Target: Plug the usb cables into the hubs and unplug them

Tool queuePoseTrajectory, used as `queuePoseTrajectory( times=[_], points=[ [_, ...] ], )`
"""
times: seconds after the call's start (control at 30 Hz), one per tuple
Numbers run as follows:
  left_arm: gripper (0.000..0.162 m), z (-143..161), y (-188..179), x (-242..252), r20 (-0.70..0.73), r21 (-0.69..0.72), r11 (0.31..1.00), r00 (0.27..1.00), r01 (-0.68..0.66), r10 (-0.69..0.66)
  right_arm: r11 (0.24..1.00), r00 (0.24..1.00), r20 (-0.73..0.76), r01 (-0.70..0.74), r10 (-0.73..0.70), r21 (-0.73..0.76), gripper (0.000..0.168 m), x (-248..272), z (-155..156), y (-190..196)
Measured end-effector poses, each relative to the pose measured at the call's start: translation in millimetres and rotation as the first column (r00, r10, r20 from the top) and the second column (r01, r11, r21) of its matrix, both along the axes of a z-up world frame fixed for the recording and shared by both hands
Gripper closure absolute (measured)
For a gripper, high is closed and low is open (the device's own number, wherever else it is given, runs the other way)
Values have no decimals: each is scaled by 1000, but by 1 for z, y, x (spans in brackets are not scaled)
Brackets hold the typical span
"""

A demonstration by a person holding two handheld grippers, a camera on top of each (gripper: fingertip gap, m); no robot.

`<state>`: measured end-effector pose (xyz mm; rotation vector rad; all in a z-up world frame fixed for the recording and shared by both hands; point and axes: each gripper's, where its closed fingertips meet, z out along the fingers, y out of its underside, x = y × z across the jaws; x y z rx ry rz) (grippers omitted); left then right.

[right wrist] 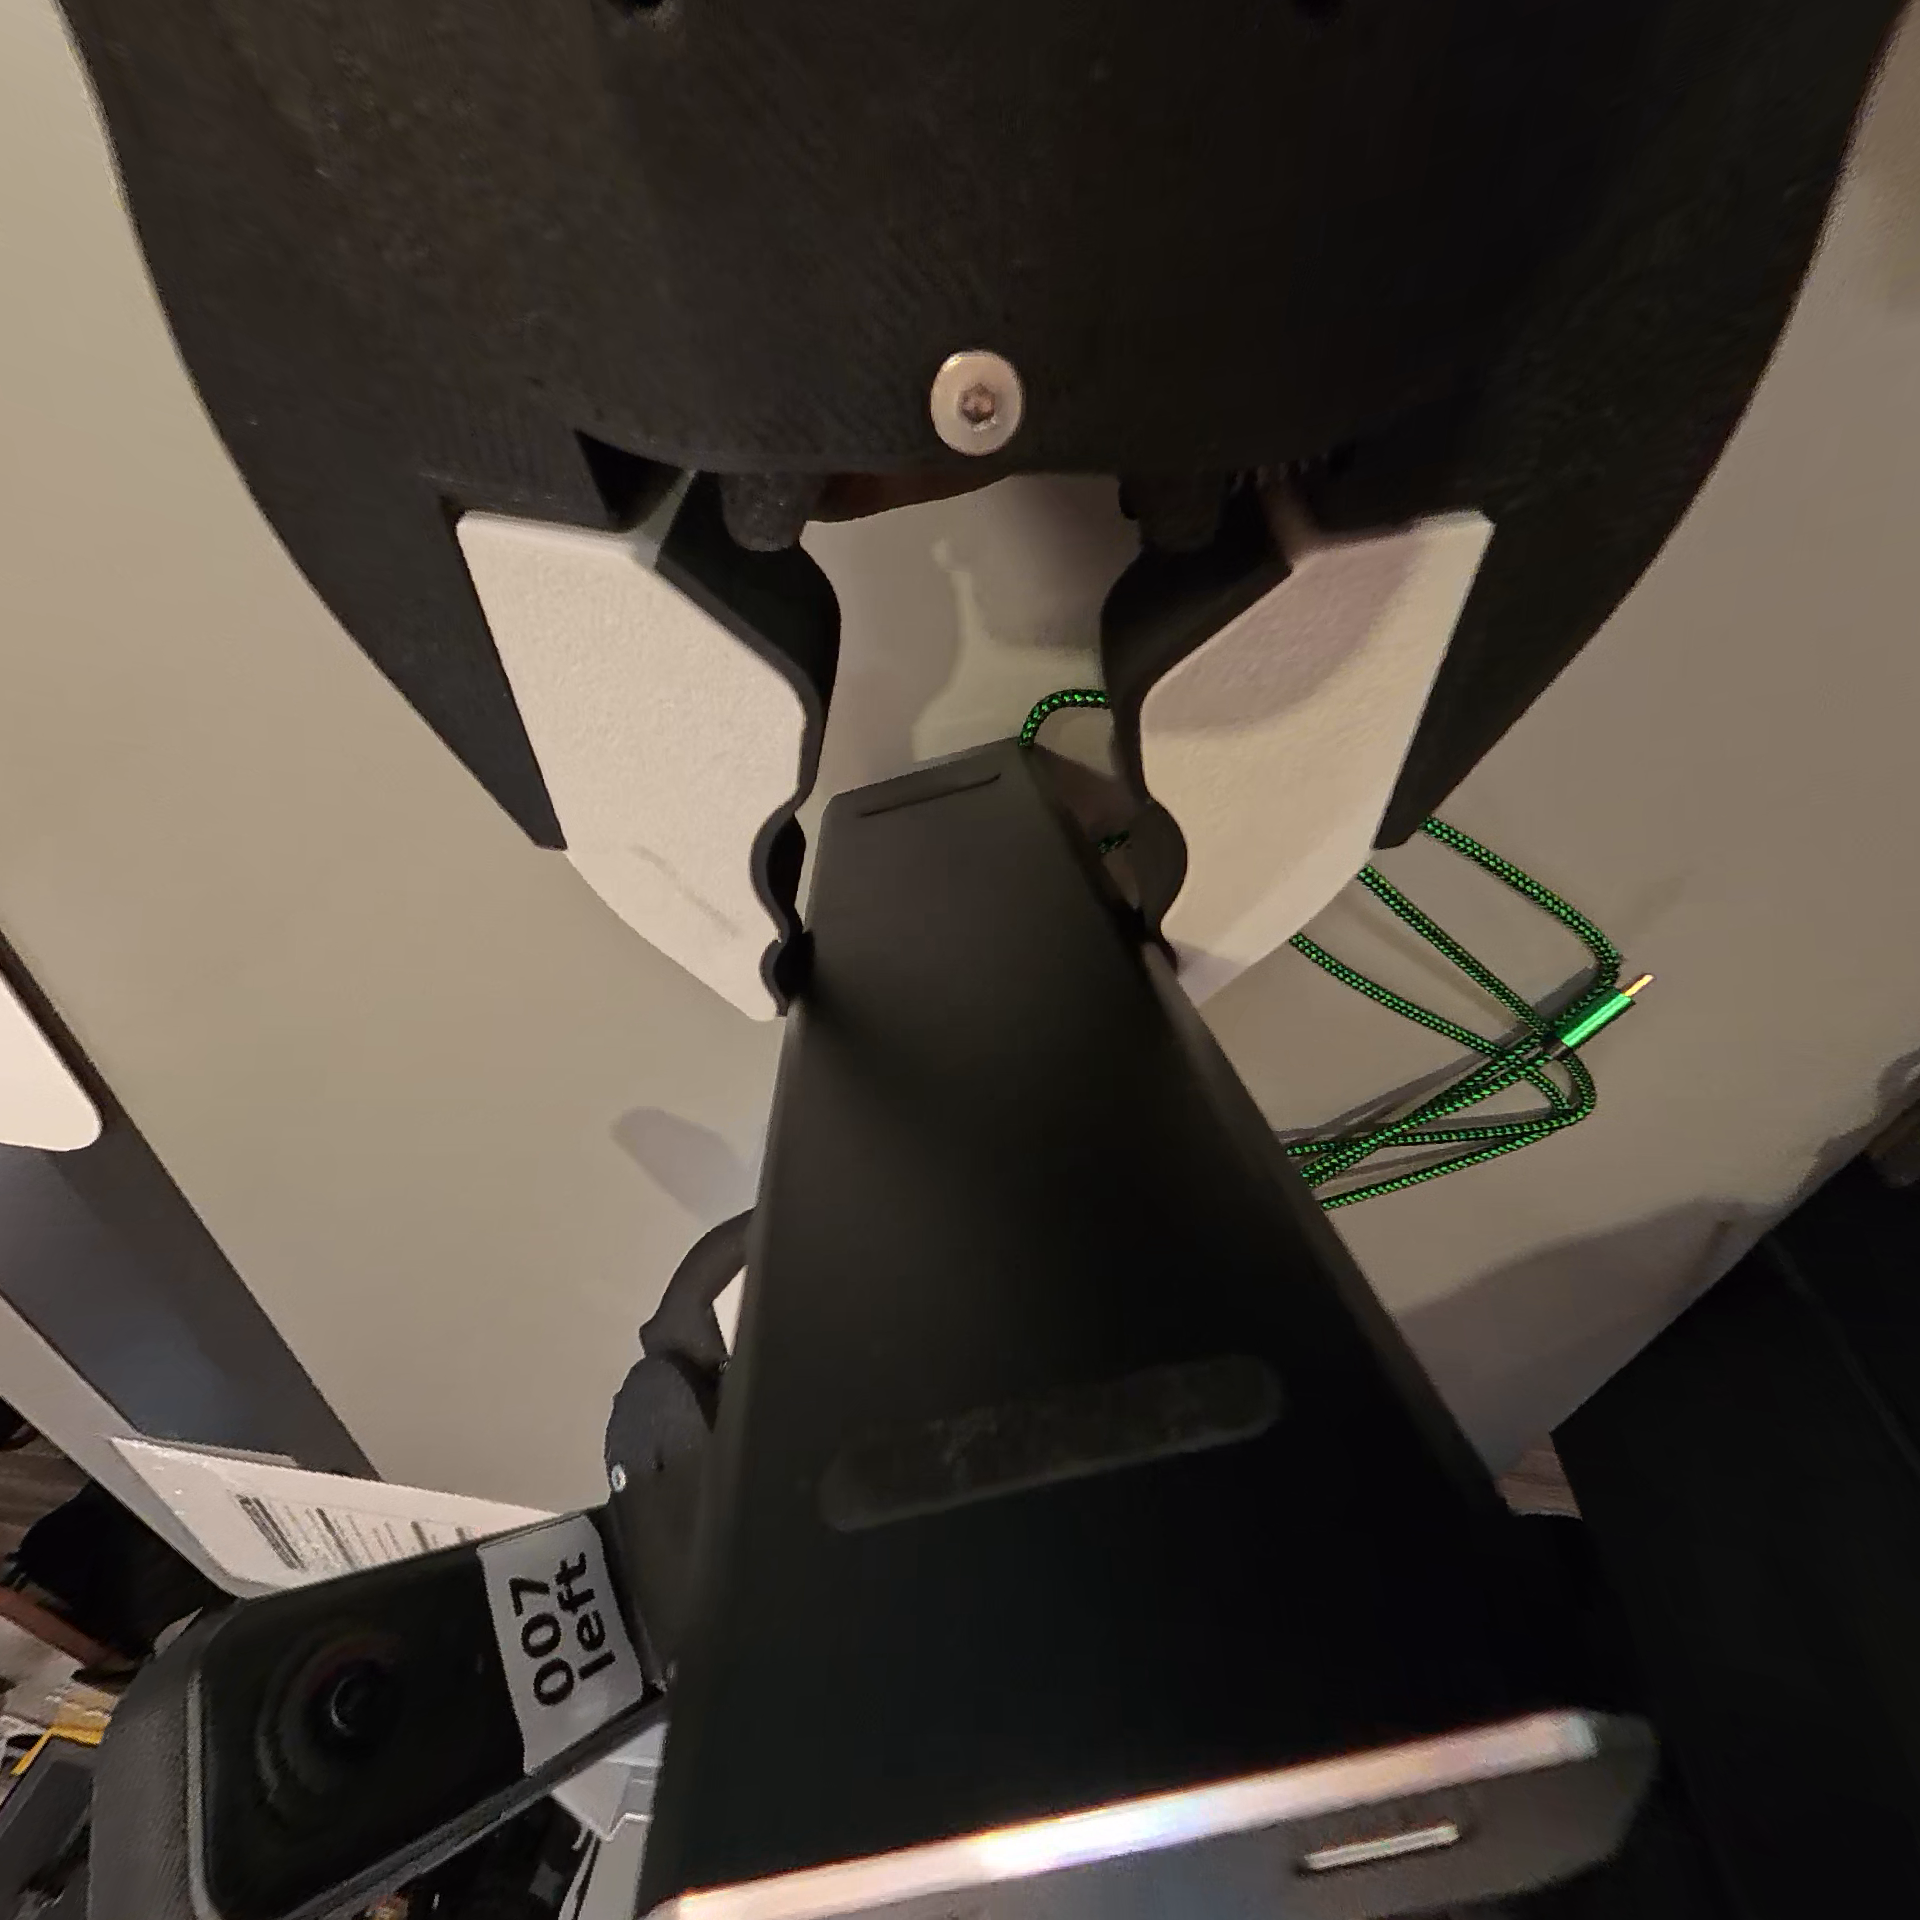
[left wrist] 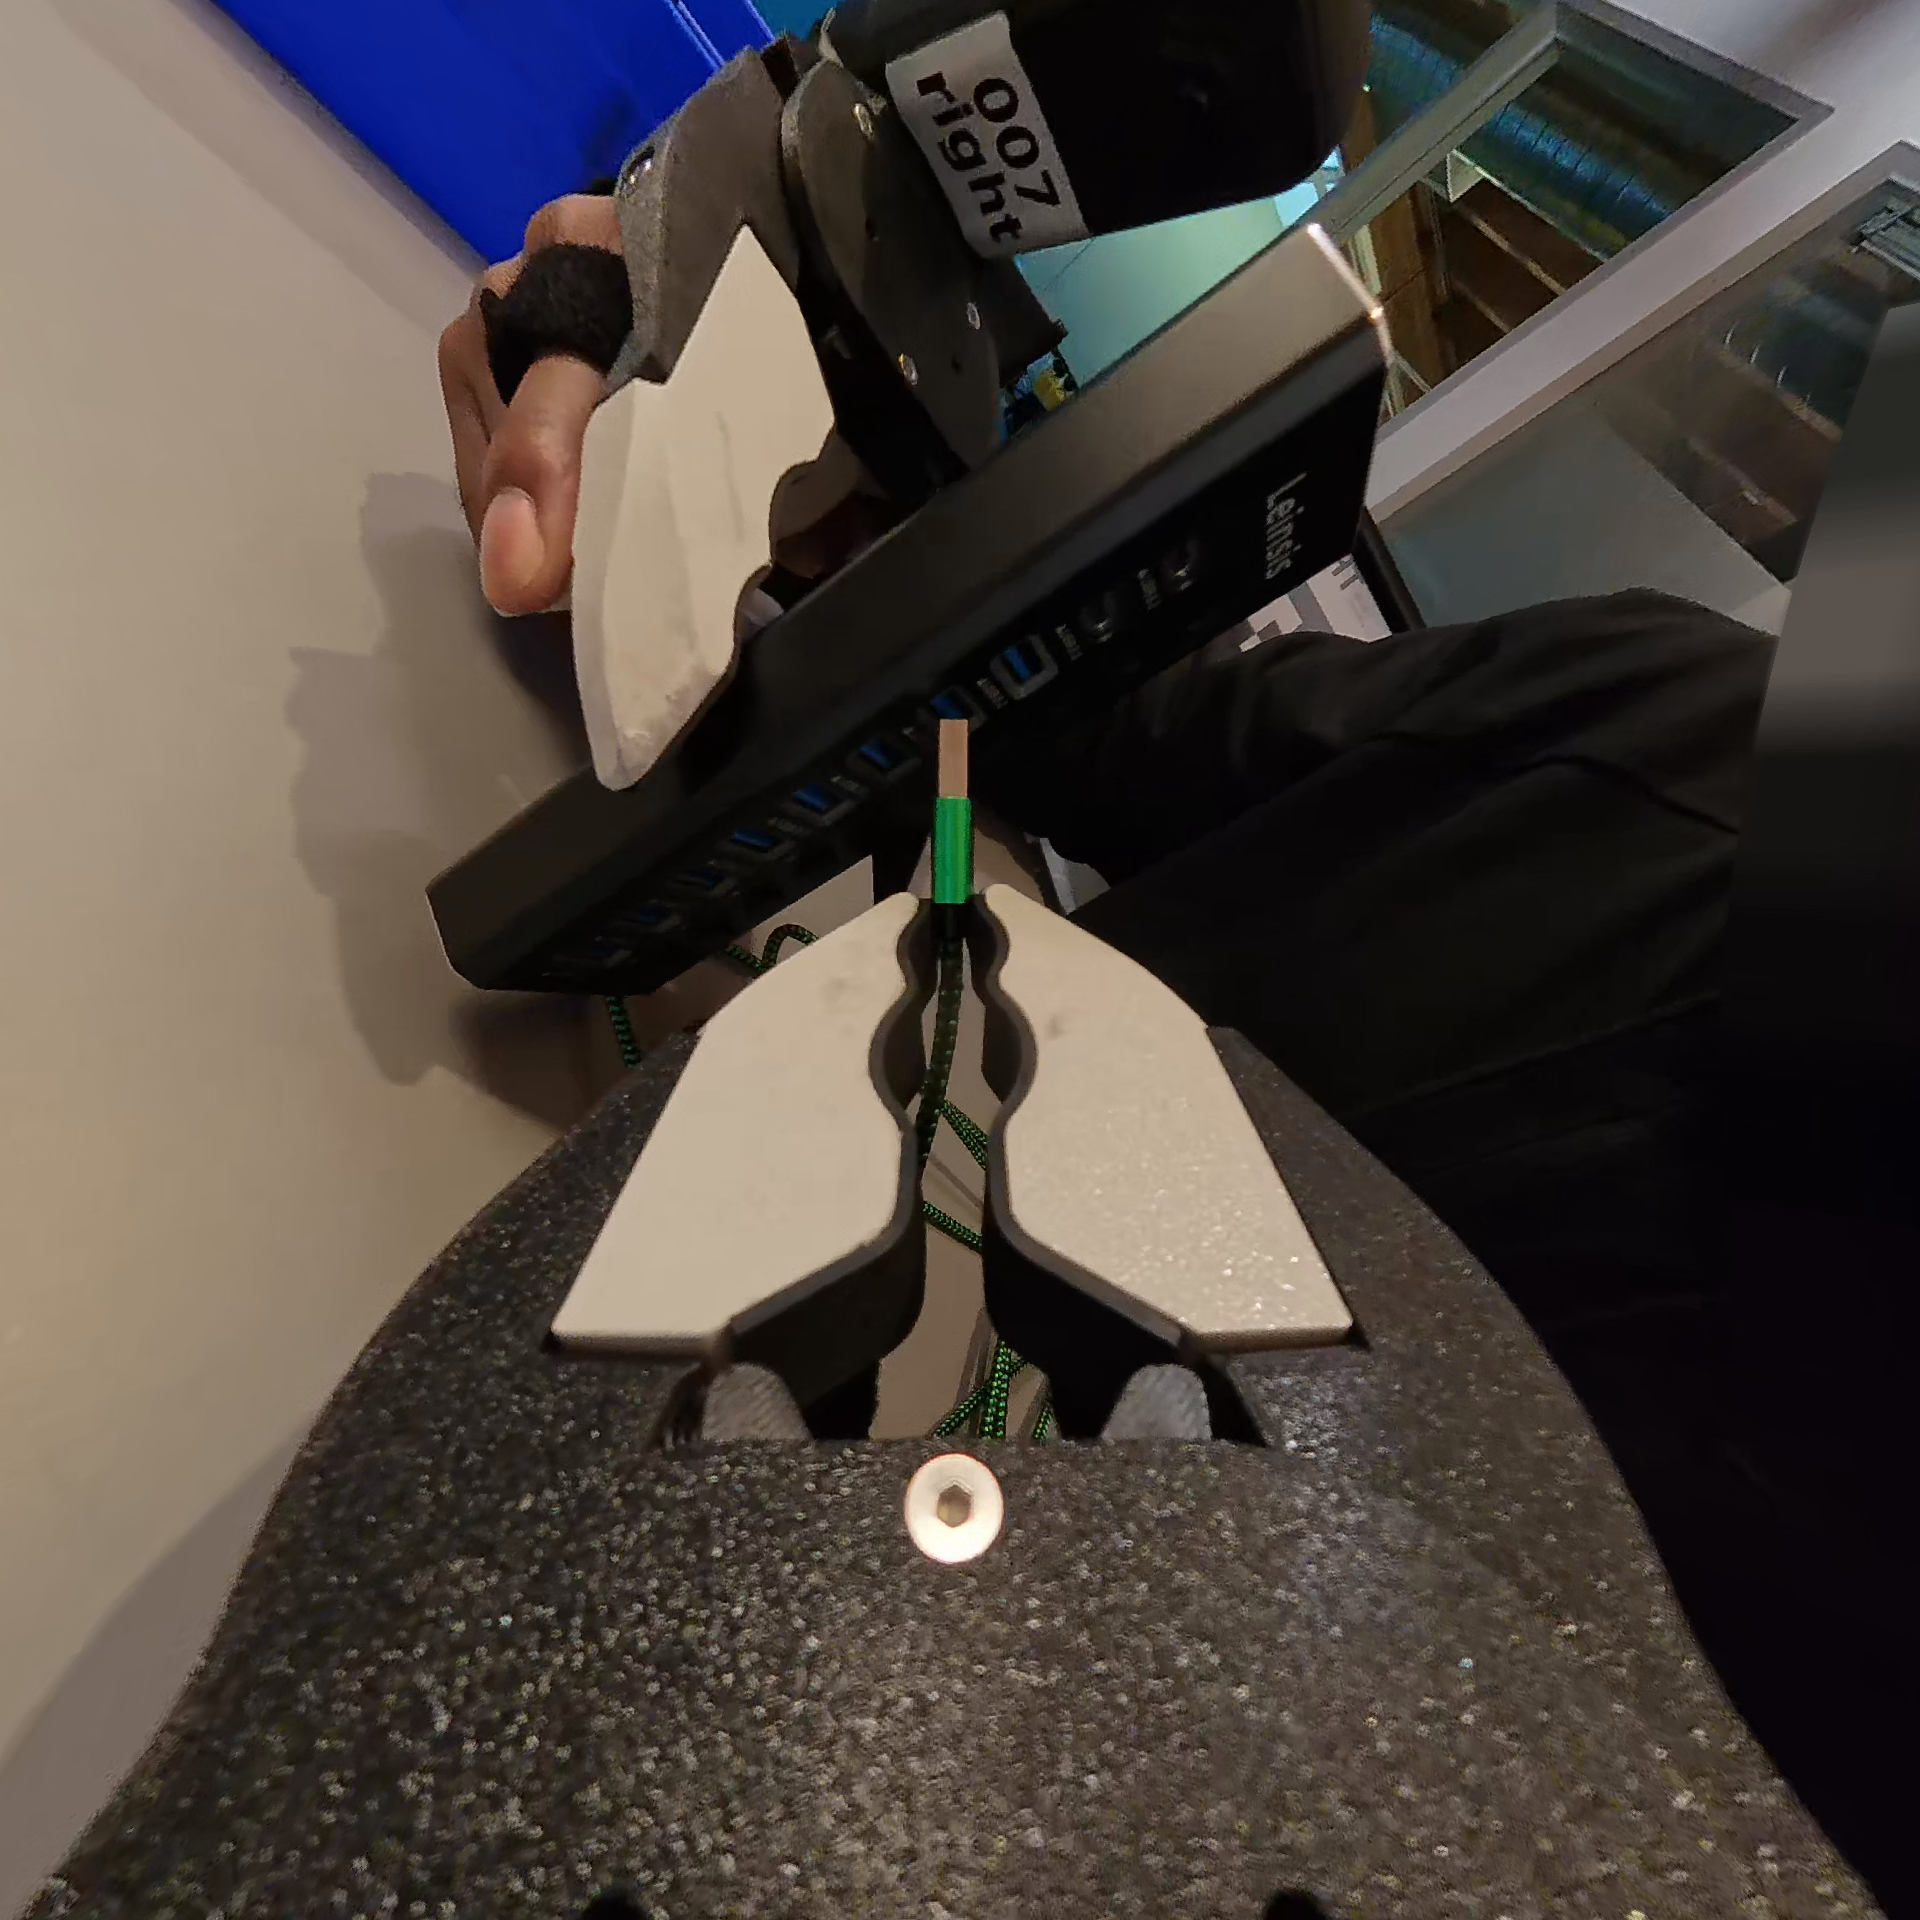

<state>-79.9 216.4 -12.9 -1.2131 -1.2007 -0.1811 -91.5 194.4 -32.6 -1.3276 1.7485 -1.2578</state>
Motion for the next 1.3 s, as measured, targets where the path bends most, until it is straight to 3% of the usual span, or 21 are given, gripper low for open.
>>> queuePoseTrajectory(
  times=[0.43,0.8,1.3],
  points=[
    [157,-16,4,-3,46,42,999,999,8,-10,999,1000,-13,2,-1,36,107,-5,-7,2],
    [157,-17,-1,-4,51,90,996,999,-12,7,1000,998,53,14,-14,3,108,-3,11,0],
    [157,-17,8,-6,67,143,990,998,2,-12,998,999,-35,-22,20,-58,108,-4,11,8]
  ],
)
